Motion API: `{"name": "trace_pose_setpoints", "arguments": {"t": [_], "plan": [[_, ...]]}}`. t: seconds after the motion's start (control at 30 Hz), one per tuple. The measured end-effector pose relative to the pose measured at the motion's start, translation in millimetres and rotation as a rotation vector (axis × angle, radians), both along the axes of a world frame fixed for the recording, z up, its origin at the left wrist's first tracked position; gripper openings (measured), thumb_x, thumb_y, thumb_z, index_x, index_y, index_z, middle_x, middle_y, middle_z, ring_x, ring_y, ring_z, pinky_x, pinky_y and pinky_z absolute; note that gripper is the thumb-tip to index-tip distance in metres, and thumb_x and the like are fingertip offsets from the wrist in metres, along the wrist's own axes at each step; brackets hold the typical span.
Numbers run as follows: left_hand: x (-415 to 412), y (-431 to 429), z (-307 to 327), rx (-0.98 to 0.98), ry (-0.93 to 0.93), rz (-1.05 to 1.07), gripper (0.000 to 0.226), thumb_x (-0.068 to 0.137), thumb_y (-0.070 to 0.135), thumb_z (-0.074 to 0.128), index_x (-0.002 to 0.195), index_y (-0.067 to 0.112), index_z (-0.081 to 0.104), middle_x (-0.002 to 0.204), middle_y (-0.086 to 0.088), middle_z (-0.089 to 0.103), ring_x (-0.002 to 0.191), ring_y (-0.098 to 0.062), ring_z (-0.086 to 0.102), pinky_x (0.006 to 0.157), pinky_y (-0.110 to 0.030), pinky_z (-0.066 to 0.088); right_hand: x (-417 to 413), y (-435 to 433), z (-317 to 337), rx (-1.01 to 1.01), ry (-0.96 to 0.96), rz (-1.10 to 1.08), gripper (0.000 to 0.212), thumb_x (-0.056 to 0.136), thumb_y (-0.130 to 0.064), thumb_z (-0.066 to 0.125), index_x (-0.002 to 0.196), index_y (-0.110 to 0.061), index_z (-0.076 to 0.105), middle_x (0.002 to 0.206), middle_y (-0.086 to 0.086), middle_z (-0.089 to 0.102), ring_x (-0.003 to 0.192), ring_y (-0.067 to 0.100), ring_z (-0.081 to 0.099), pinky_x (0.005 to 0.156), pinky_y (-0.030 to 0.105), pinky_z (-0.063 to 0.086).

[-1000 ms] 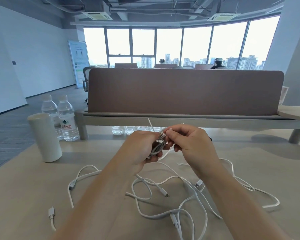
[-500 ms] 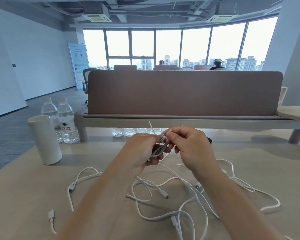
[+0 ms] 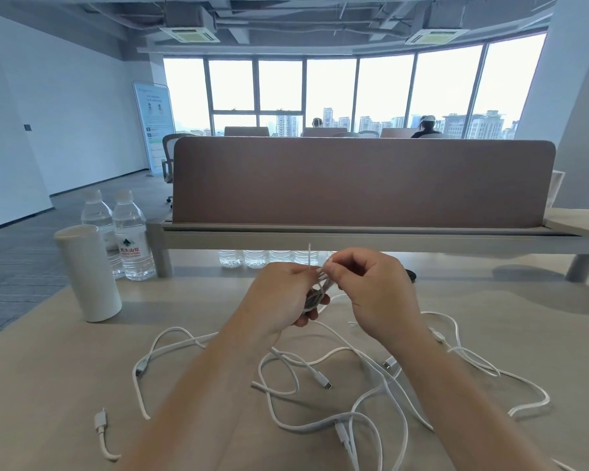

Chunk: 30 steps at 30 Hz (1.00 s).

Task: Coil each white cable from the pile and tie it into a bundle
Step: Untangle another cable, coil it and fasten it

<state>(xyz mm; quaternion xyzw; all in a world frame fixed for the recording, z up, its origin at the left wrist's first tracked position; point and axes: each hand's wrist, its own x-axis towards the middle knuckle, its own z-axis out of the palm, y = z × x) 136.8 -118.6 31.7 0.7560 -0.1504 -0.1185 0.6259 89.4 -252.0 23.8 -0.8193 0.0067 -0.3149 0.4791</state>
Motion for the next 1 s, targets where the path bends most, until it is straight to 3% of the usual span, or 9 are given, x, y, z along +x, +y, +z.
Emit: {"name": "trace_pose_setpoints", "arguments": {"t": [0.13, 0.27, 0.37, 0.57, 0.77, 1.0], "plan": [[-1.0, -0.6, -2.0, 0.024, -0.013, -0.051, 0.023, 0.102, 0.018, 0.052, 0.091, 0.011, 0.072, 0.083, -0.018, 0.075, 0.053, -0.02, 0.055, 0.049, -0.023, 0.04, -0.4, -2.8, 1.6, -0.107, -0.046, 0.039, 0.019, 0.09, -0.012, 0.07, 0.071, -0.016, 0.067, 0.098, -0.022, 0.068, 0.089, -0.001, 0.061, 0.07, 0.011, 0.043], [-1.9, 0.7, -0.7, 0.034, 0.055, -0.105, 0.021, 0.102, 0.019, 0.051, 0.104, 0.008, 0.069, 0.082, -0.017, 0.076, 0.053, -0.019, 0.055, 0.048, -0.021, 0.039, 0.0, -5.5, 2.6, 0.005, 0.001, 0.137, 0.017, 0.089, -0.007, 0.068, 0.073, -0.006, 0.068, 0.094, -0.018, 0.074, 0.09, 0.005, 0.068, 0.081, 0.031, 0.056], [-2.8, 0.8, 0.7, 0.023, 0.105, -0.124, 0.017, 0.101, 0.018, 0.051, 0.099, 0.009, 0.066, 0.084, -0.02, 0.076, 0.052, -0.019, 0.055, 0.047, -0.021, 0.038, 1.2, -5.7, 0.6, 0.095, 0.0, 0.192, 0.015, 0.088, 0.002, 0.066, 0.074, -0.003, 0.069, 0.088, -0.007, 0.075, 0.082, 0.011, 0.069, 0.077, 0.033, 0.058], [-1.0, 2.8, 0.8, -0.153, 0.271, -0.174, 0.02, 0.102, 0.011, 0.052, 0.117, 0.013, 0.064, 0.087, -0.024, 0.073, 0.063, -0.022, 0.064, 0.045, -0.02, 0.039, 4.6, -7.8, -4.4, 0.296, -0.014, 0.236, 0.015, 0.087, 0.003, 0.067, 0.072, 0.001, 0.066, 0.086, 0.001, 0.073, 0.076, 0.01, 0.065, 0.063, 0.023, 0.052], [1.9, 4.5, 1.8, -0.346, 0.405, -0.209, 0.023, 0.102, 0.002, 0.046, 0.103, 0.023, 0.053, 0.093, -0.029, 0.067, 0.054, -0.021, 0.06, 0.038, -0.016, 0.03, 5.2, -9.3, -4.2, 0.369, -0.016, 0.289, 0.013, 0.087, 0.005, 0.065, 0.074, 0.005, 0.065, 0.088, 0.003, 0.072, 0.069, 0.012, 0.062, 0.057, 0.026, 0.049], [0.4, 4.9, 2.5, -0.355, 0.392, -0.196, 0.023, 0.105, 0.002, 0.04, 0.102, 0.021, 0.052, 0.071, -0.018, 0.07, 0.051, -0.018, 0.058, 0.037, -0.014, 0.03, 5.8, -8.1, -5.7, 0.441, -0.024, 0.334, 0.019, 0.088, 0.009, 0.062, 0.072, -0.001, 0.064, 0.09, 0.007, 0.071, 0.069, 0.017, 0.059, 0.056, 0.029, 0.047]]}}
